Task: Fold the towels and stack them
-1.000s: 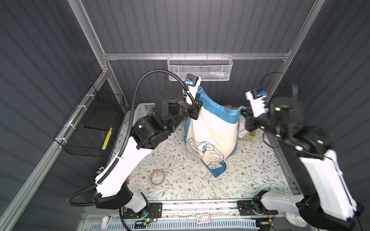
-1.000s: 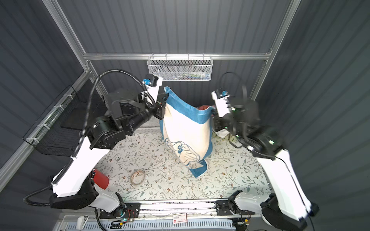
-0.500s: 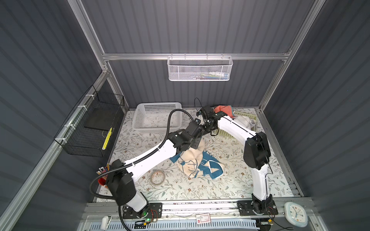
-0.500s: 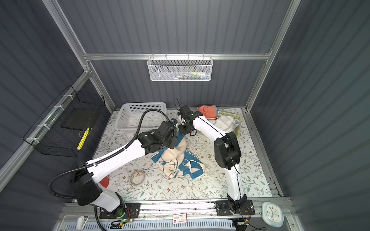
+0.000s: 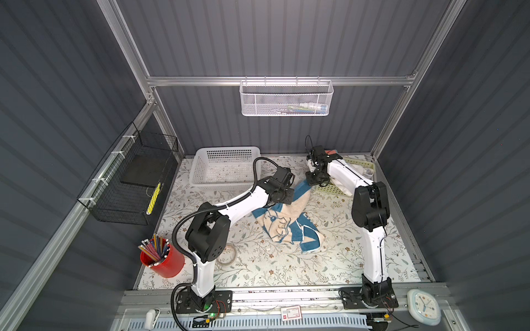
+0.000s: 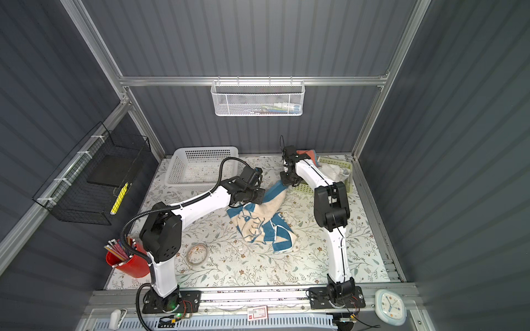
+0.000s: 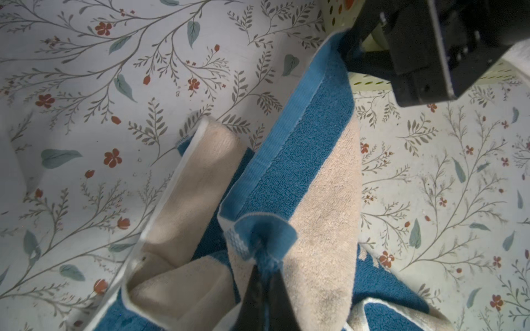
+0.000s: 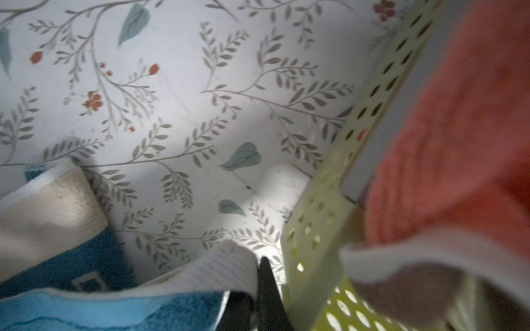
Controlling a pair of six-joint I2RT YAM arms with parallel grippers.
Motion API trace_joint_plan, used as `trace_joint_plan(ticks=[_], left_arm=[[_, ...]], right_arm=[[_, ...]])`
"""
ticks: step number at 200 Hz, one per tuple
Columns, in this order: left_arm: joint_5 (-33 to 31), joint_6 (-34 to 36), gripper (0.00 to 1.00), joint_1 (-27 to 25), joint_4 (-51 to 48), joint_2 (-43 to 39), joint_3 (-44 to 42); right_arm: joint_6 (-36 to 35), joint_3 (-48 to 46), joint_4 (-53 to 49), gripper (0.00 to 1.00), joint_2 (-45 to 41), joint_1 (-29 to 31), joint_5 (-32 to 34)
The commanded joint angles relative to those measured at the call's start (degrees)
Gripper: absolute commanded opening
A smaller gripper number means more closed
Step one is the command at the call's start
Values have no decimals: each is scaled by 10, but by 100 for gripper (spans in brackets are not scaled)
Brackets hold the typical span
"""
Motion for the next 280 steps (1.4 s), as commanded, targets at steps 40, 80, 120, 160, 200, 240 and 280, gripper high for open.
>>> trace_joint_plan(ticks=[40, 80, 120, 160, 200, 240, 280], left_arm=[[36, 14, 0, 19, -8, 22, 69], [0, 73, 0, 42, -62, -30, 151], [-33, 128, 0, 42, -116, -101, 249], [-5, 123, 0, 41, -129, -206, 297], [55, 88, 0, 38, -144, -280, 364], [107, 59, 0, 38, -100, -330, 405], [133, 69, 0, 38, -68, -314, 469]], right_arm=[[-16, 13, -37, 0, -41, -39, 9], [5, 13, -47, 0, -157, -28, -23], [-10, 47, -82, 0, -308, 10, -1], [-62, 131, -130, 0, -426, 93, 89], [-153, 285, -143, 0, -475, 260, 251], [-364, 315, 28, 0, -507, 459, 480], [-695, 336, 321, 0, -458, 570, 609]])
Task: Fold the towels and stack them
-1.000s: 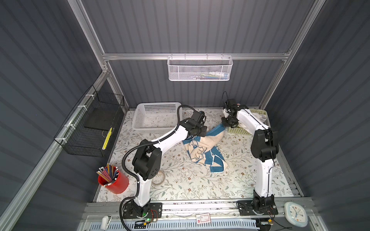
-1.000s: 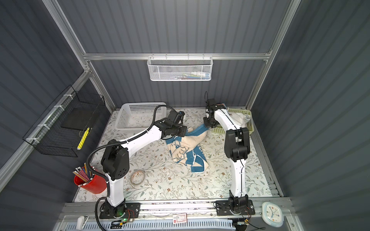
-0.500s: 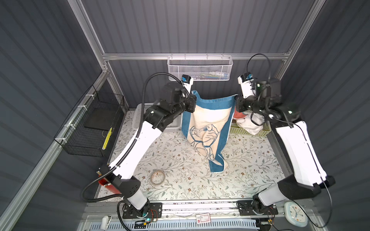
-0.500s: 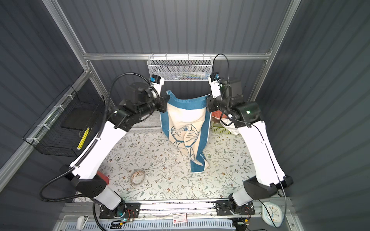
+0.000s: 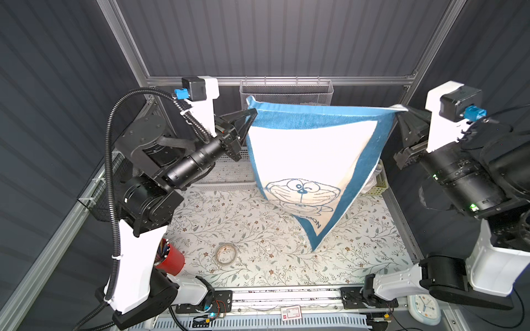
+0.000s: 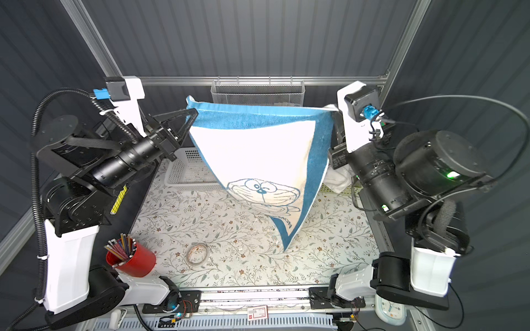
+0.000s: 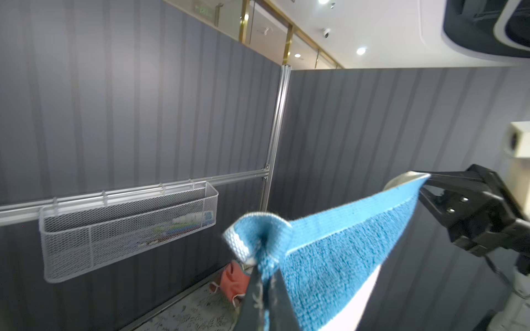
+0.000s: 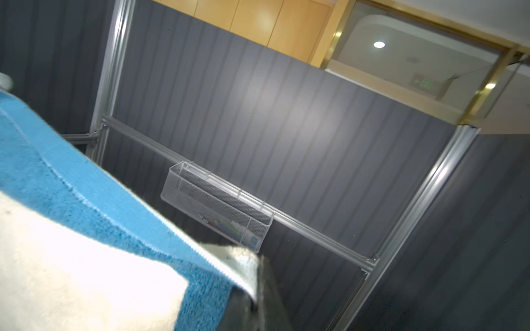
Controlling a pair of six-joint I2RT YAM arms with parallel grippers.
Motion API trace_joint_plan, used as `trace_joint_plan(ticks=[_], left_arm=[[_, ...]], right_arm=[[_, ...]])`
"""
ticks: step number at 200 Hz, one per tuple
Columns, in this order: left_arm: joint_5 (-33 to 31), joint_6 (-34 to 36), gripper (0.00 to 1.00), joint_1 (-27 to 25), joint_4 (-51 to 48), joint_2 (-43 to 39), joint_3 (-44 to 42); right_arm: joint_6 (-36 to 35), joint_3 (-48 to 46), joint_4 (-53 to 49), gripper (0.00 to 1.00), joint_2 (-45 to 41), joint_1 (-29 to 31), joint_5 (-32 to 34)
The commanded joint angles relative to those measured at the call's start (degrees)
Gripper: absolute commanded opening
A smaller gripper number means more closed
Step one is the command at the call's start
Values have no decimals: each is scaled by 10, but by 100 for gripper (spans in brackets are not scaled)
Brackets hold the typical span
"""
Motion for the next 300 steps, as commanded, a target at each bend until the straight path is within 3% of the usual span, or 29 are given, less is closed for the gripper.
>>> trace_joint_plan(ticks=[1, 34, 53, 68, 101, 114, 134, 167, 200, 231, 250, 300], left_arm=[[20, 2, 0, 2, 24, 15, 43], [-41, 56, 0, 2, -5, 46, 88], [-89, 87, 0, 2, -33, 77, 102], [-119, 105, 0, 3, -40, 99, 91], [-190, 141, 0, 13, -15, 132, 30], [-187, 136, 0, 38, -5, 153, 13], [-127, 102, 0, 104, 12, 197, -3], [-36, 53, 0, 175, 46, 286, 0], [3, 47, 0, 182, 69, 337, 19], [17, 34, 0, 183, 102, 331, -17], [17, 25, 0, 182, 113, 314, -47], [21, 28, 0, 161, 110, 207, -83]], right_arm=[[-249, 12, 228, 0, 40, 38, 127], [-207, 16, 208, 0, 41, 37, 87], [-146, 17, 158, 0, 48, -2, 52], [-52, 31, 65, 0, 62, -80, 0], [165, 15, -84, 0, 102, -302, -210], [227, 6, -107, 0, 128, -375, -299], [297, 6, -122, 0, 185, -459, -405], [351, 29, -109, 0, 277, -528, -504], [391, 18, -75, 0, 296, -574, -577], [454, 5, -70, 0, 300, -634, -766], [455, 2, -103, 0, 298, -654, -855], [409, -128, -85, 0, 141, -656, -833]])
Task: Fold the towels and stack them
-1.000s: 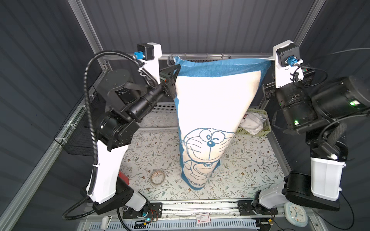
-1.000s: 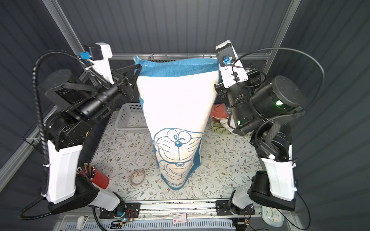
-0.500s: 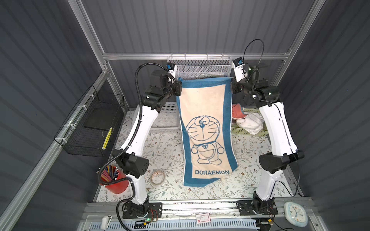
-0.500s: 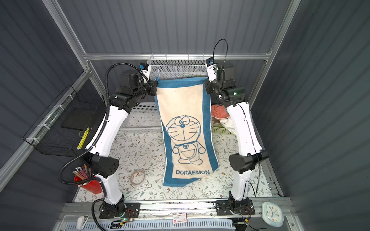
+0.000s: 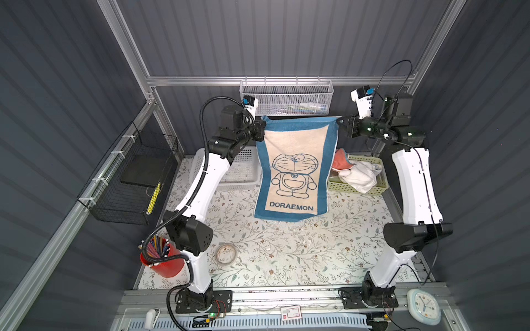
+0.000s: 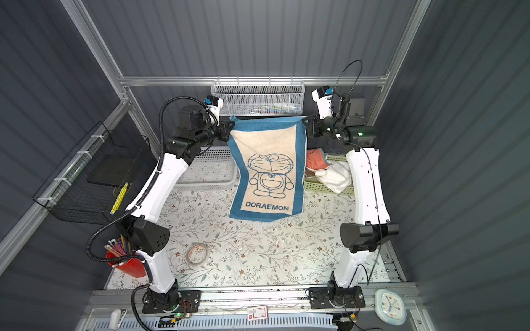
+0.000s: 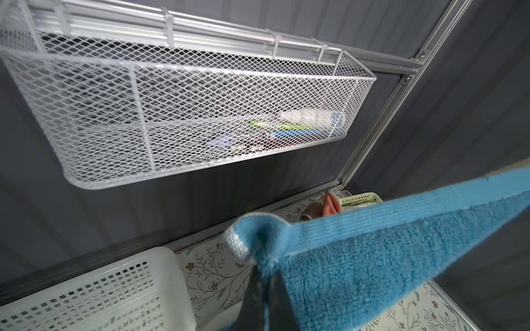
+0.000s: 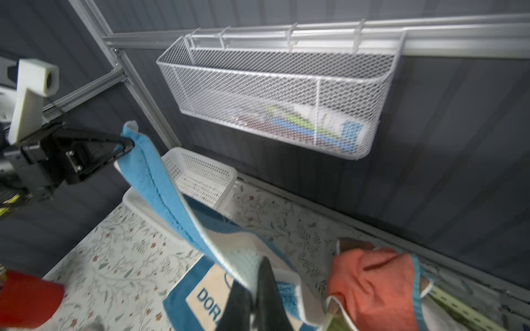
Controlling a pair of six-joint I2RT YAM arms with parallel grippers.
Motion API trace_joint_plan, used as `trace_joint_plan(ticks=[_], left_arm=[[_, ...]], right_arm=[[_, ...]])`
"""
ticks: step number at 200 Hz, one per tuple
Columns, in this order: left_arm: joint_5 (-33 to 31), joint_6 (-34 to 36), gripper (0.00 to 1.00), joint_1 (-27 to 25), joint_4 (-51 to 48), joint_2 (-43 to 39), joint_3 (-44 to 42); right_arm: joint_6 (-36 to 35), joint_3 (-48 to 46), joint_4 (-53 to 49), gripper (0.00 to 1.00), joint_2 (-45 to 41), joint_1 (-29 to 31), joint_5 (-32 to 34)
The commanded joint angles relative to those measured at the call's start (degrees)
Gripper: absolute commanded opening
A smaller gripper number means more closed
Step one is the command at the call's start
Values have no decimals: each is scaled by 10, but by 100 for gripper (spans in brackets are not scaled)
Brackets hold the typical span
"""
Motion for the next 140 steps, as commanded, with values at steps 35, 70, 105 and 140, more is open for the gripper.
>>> trace_joint_plan(ticks=[35, 70, 105, 140], left_arm=[[-55, 63, 0, -107, -65, -102, 129], [-58, 60, 0, -144, -66, -147, 171], [-46, 62, 0, -145, -49, -184, 175], [-64, 74, 0, -145, -67, -184, 194]], right_arm=[[-6, 7, 21, 0, -187, -5, 20], [12, 57, 33, 0, -264, -6, 18], [32, 127, 28, 0, -274, -6, 12], [28, 144, 26, 0, -255, -5, 36]])
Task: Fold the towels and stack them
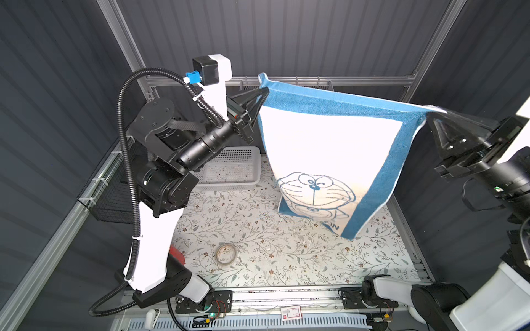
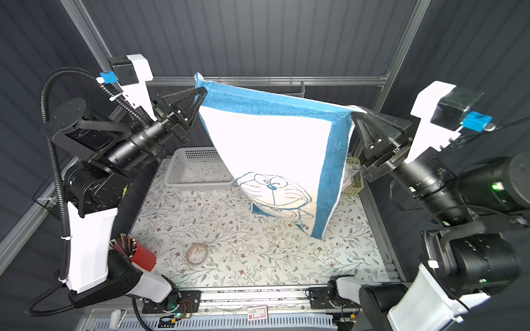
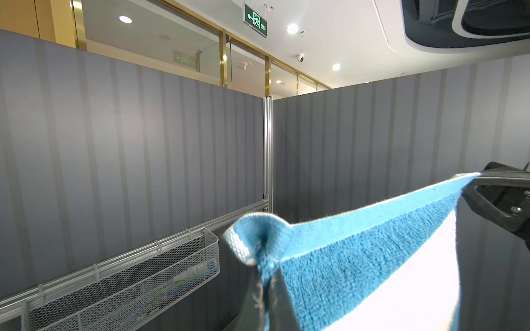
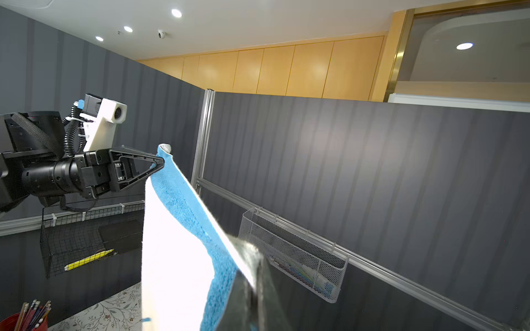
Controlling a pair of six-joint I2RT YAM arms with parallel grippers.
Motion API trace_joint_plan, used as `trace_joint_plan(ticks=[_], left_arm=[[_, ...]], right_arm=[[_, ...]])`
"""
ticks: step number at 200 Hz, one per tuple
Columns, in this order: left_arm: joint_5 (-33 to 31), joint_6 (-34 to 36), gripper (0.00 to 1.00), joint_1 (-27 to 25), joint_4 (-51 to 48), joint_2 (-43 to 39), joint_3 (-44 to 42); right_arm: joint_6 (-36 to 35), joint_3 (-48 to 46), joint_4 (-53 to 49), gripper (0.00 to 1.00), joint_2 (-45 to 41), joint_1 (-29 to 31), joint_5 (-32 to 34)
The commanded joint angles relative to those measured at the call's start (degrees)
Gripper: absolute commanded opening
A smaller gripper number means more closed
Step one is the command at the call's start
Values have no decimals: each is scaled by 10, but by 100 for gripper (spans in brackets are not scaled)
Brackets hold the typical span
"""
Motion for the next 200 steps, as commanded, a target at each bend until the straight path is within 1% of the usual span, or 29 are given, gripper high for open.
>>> trace_joint_plan(ticks=[1, 27, 58, 68, 85, 98, 105, 125, 150, 175, 189, 200], left_arm=[[-68, 25, 0, 18, -25, 12, 17], [-115, 46, 0, 18, -72, 46, 49], [-209, 87, 0, 20, -72, 70, 23], [-226, 96, 0, 28, -66, 81, 12], [-209, 81, 0, 68, -63, 111, 9], [-169, 55, 0, 109, -58, 141, 7], [-157, 46, 0, 125, -53, 158, 3], [-141, 42, 0, 150, -16, 201, -29], [-100, 8, 0, 185, 22, 261, -59], [-74, -4, 0, 191, 55, 298, -109], [-58, -14, 0, 191, 74, 294, -159], [-48, -26, 0, 191, 95, 280, -216]], right_arm=[[13, 8, 8, 0, 30, -4, 53], [24, 10, 13, 0, 68, -4, 76], [32, 10, 26, 0, 136, -4, 97], [35, 9, 28, 0, 166, -4, 97], [37, 9, 28, 0, 220, -5, 94], [35, 8, 29, 0, 260, -5, 90], [34, 7, 31, 0, 283, -5, 86], [30, 4, 37, 0, 341, -6, 71], [33, -16, 37, 0, 400, -6, 42], [34, -81, 45, 0, 415, -3, 36], [29, -129, 48, 0, 403, 4, 41], [25, -183, 52, 0, 385, 13, 48]])
